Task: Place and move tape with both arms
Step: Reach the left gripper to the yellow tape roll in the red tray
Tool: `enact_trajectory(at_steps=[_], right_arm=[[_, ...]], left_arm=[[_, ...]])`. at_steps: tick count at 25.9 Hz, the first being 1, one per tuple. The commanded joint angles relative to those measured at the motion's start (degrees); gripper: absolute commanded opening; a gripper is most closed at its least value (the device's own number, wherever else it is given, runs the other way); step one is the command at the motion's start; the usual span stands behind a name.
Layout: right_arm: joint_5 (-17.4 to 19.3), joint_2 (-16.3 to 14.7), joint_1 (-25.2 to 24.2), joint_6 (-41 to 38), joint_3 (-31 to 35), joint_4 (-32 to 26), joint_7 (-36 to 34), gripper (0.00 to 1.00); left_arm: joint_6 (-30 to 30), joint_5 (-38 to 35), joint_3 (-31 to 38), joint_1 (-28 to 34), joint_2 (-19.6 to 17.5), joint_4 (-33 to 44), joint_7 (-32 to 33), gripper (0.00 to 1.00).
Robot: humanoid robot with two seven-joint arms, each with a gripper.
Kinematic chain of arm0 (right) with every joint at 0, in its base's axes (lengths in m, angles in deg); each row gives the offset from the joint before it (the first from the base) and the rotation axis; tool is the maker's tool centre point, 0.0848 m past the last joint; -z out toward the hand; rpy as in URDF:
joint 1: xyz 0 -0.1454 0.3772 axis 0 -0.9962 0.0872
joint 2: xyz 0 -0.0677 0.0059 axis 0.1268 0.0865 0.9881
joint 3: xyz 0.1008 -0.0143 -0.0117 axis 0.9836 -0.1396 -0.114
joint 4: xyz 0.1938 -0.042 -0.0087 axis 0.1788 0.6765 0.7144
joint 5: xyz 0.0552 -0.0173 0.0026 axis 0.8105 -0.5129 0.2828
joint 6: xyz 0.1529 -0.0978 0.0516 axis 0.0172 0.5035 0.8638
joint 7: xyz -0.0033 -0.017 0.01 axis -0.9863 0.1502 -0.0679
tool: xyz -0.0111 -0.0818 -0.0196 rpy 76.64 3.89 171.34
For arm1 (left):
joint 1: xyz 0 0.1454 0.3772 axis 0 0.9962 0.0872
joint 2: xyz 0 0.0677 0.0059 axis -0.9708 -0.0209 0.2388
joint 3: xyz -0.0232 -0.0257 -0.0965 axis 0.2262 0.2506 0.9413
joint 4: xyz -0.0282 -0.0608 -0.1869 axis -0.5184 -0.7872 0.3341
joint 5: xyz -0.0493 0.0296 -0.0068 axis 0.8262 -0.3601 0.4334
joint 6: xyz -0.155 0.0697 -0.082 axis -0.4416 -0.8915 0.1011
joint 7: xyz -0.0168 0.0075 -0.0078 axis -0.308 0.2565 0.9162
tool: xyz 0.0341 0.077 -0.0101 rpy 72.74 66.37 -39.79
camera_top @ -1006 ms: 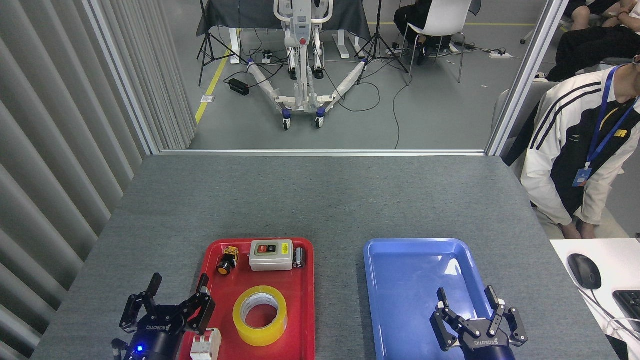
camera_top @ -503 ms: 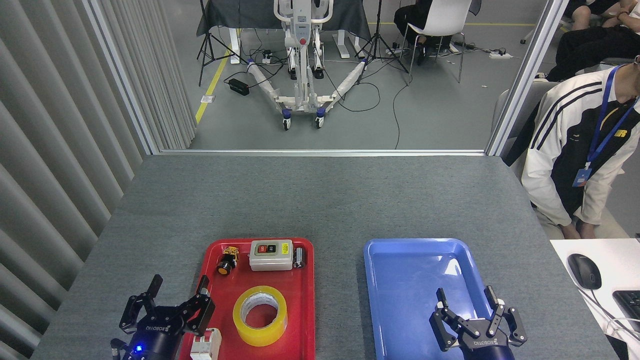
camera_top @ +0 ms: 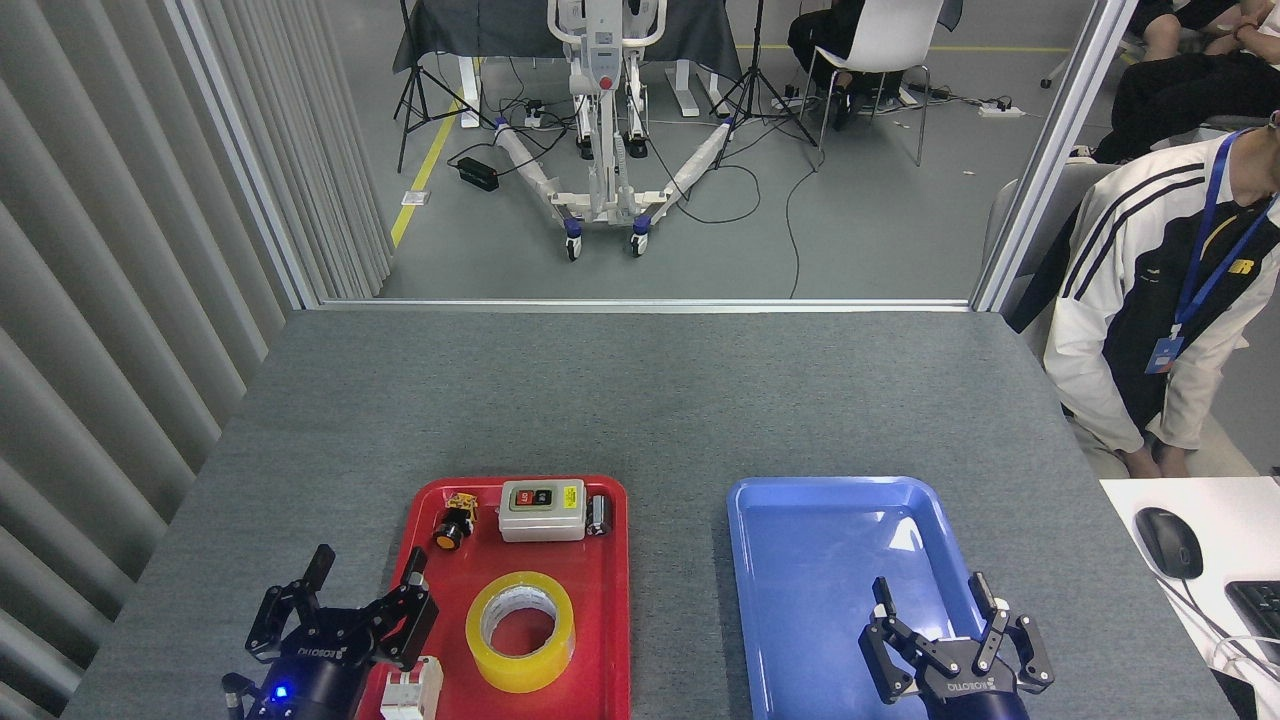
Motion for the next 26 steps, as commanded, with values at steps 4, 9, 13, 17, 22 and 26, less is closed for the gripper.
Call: enact_trajectory(at_steps=[4, 9, 13, 17, 22, 26], right_arm=[[-0.05, -0.17, 0.0, -0.07, 0.1, 0.6, 0.01, 1.0], [-0.05, -0.17, 0.0, -0.07, 0.1, 0.51, 0.01, 1.0], [-0.05, -0.17, 0.0, -0.07, 0.1, 0.51, 0.01, 1.0], [-0.05, -0.17, 0.0, -0.07, 0.1, 0.43, 0.01, 1.0], [-0.14, -0.08, 0.0, -0.07, 0.1, 0.25, 0.01, 1.0], [-0.05, -0.08, 0.0, -0.07, 0.1, 0.25, 0.01, 1.0]], left_arm=[[1.02, 0.92, -4.96, -6.65, -2.11, 1.37, 31.67, 1.0], [3.48, 1.09, -8.21, -13.95, -2.47, 0.49, 50.48, 1.0], [3.83, 1.18, -10.67, -18.08, -2.47, -6.72, 52.77, 0.99], [3.65, 1.27, -11.9, -20.36, -2.47, -11.29, 53.56, 0.99], [3.65, 1.09, -11.99, -23.44, -2.38, -15.6, 58.83, 0.99], [3.83, 1.0, -12.08, -23.97, -2.38, -16.48, 59.36, 0.97]])
